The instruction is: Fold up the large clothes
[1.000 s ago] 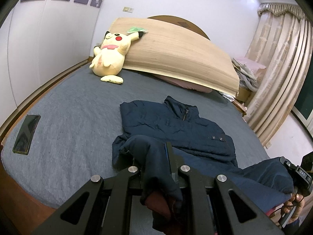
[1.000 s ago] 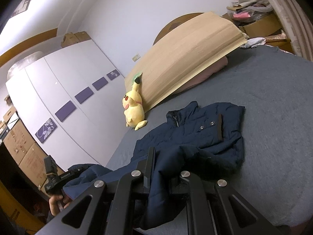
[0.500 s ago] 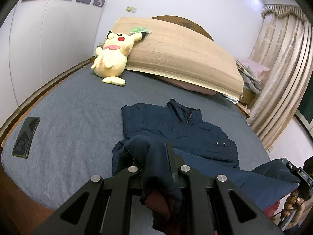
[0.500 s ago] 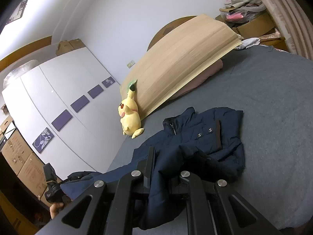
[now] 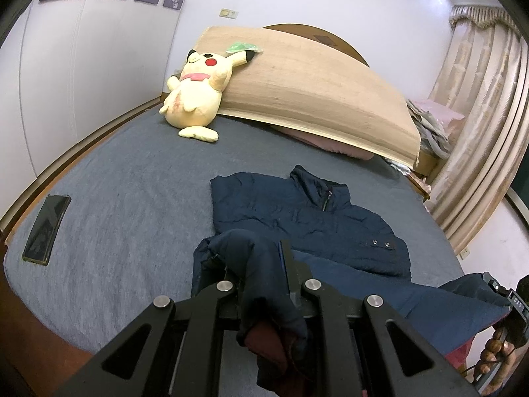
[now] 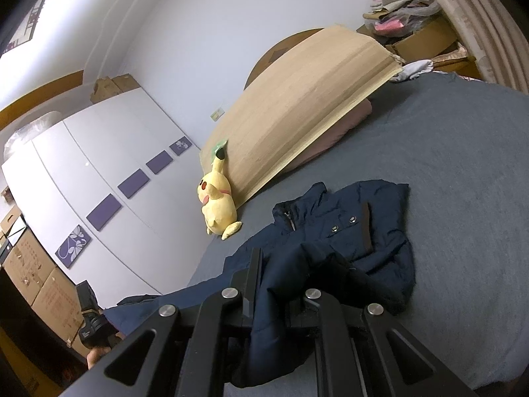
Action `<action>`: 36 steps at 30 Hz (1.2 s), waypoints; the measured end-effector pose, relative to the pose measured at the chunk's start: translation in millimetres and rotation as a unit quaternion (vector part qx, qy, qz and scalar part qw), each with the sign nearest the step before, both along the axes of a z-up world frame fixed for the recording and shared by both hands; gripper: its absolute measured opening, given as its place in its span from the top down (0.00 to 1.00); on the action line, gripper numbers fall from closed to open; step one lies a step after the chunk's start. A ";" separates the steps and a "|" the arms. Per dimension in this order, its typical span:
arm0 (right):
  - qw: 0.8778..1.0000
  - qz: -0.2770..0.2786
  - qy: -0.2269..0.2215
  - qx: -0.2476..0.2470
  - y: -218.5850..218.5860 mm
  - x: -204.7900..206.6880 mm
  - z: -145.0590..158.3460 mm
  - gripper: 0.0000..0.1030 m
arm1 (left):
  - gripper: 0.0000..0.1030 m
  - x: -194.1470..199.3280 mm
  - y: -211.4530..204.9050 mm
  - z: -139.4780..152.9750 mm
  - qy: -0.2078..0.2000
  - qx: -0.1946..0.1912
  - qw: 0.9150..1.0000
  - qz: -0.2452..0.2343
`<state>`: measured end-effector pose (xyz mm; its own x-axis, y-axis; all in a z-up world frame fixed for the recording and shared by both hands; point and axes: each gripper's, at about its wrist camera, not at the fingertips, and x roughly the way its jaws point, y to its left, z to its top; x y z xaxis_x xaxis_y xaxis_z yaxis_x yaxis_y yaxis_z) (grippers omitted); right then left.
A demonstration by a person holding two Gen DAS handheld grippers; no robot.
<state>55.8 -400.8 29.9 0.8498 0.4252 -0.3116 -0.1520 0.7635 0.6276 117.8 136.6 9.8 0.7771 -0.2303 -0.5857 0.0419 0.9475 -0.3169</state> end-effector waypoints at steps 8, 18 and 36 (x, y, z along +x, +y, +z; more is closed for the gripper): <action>1.000 -0.005 -0.006 0.001 -0.4 -5.9 4.8 0.90 | 0.88 -5.5 1.9 4.9 -0.009 -0.002 1.000 0.003; 0.999 -0.001 -0.030 -0.016 4.0 -10.8 21.7 0.90 | 0.88 -15.3 3.1 13.4 -0.033 -0.002 0.999 0.015; 0.996 0.008 -0.084 -0.020 14.2 -78.8 48.5 0.90 | 0.89 -83.1 12.2 40.3 -0.100 -0.008 0.994 0.031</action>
<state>-23.0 -386.7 78.4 0.8845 0.4292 -0.1827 -0.2644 0.7840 0.5617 34.7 148.8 50.1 0.8907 -0.1861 -0.4148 0.0471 0.9453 -0.3229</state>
